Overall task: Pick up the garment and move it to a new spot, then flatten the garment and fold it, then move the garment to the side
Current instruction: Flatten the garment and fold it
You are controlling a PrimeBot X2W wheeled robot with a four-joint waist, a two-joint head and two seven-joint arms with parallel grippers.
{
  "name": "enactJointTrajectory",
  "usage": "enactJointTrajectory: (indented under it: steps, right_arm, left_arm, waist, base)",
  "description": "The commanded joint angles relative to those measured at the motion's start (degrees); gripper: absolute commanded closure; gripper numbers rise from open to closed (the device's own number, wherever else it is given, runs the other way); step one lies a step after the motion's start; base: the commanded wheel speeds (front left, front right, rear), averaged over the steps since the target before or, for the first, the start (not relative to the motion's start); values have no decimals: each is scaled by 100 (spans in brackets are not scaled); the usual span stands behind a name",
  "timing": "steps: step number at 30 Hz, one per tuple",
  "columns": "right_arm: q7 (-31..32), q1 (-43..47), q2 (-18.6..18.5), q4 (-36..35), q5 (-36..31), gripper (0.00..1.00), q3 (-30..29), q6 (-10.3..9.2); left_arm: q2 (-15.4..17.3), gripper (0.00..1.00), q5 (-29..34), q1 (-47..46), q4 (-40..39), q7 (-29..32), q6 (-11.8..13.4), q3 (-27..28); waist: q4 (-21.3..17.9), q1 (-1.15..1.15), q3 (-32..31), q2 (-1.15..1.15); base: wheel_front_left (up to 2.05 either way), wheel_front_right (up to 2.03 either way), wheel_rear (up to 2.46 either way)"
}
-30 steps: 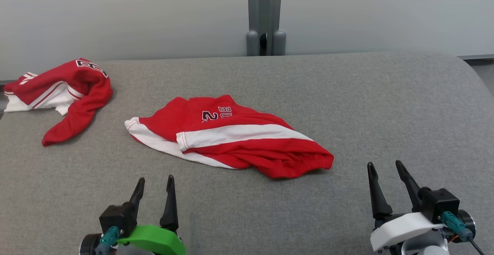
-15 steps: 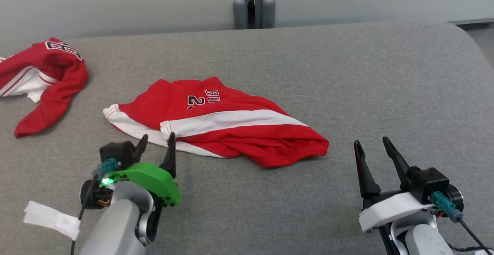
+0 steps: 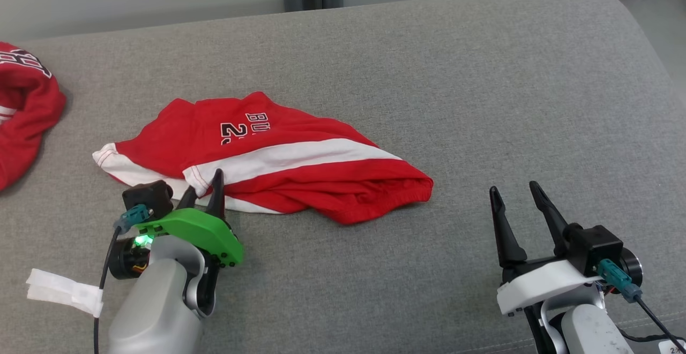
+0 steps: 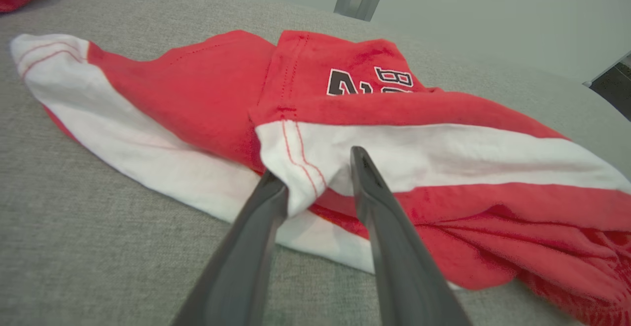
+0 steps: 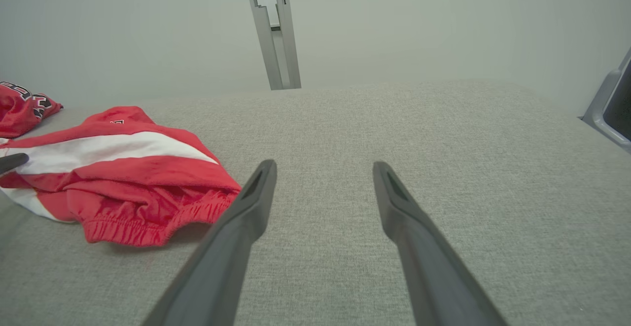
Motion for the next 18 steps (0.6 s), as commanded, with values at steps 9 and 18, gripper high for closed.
enactJointTrajectory:
  steps: [9,18]
  right_arm:
    - [-18,-109,-16,115,12,0,50,0]
    - [-16,-601,-19,1028,-111,0,420,0]
  left_arm:
    - [-120,100,94,105,-209,-327,-59,-23]
    - [10,100,226,622,-1045,-382,63,-7]
  waist:
    - [206,0,-113,0]
    - [598,0,-99,0]
  base:
    - [0,0,0]
    - [0,0,0]
